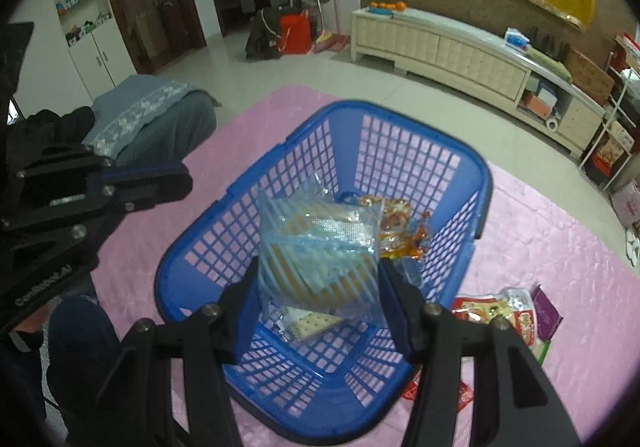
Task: Organize snacks
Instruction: 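Carry the blue-striped bag over the blue basket with the right tool, then open the right tool to drop the bag into the basket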
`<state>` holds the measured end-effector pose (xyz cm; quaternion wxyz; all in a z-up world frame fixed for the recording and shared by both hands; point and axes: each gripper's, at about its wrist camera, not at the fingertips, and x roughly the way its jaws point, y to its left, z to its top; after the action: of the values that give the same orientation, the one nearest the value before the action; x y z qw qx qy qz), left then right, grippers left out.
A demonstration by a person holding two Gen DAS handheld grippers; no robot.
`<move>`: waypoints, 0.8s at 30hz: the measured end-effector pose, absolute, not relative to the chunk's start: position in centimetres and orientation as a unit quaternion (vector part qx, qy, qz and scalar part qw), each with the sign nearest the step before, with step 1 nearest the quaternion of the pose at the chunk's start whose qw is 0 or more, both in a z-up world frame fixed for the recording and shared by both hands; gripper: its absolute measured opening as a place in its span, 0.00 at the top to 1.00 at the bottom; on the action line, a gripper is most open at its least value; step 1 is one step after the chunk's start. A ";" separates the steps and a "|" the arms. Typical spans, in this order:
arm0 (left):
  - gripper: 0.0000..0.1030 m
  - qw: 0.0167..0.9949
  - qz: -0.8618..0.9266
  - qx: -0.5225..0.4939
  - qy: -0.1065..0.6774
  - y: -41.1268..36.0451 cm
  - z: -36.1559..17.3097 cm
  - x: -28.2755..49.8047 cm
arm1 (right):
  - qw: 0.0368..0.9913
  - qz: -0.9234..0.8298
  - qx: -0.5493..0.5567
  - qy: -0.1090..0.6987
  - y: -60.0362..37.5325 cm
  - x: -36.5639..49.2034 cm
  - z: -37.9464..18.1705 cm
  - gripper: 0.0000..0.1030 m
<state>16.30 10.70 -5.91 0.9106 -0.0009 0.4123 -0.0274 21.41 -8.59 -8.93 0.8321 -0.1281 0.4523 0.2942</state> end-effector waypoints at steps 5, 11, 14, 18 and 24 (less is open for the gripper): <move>1.00 0.908 -0.026 -0.013 0.417 11.6 -6.6 16.6 | 0.825 0.293 -0.137 0.464 -7.8 21.7 -10.1 0.42; 0.94 0.907 -0.024 -0.016 0.420 11.9 -6.9 16.6 | 0.818 0.293 -0.149 0.472 -7.0 21.8 -11.0 0.35; 0.69 0.908 -0.029 -0.016 0.417 11.9 -6.8 16.1 | 0.825 0.291 -0.136 0.466 -7.5 21.6 -10.7 0.17; 0.56 0.913 -0.045 -0.025 0.405 11.5 -6.2 15.6 | 0.839 0.273 -0.142 0.450 -8.7 21.0 -9.6 0.12; 0.31 0.917 -0.056 -0.019 0.396 10.0 -5.5 14.8 | 0.855 0.248 -0.128 0.437 -11.4 20.4 -7.7 0.11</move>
<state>14.79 9.98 -5.45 0.9165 -0.0193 0.3955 -0.0563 20.37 -11.36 -7.75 0.8551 -0.1277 0.4371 0.2478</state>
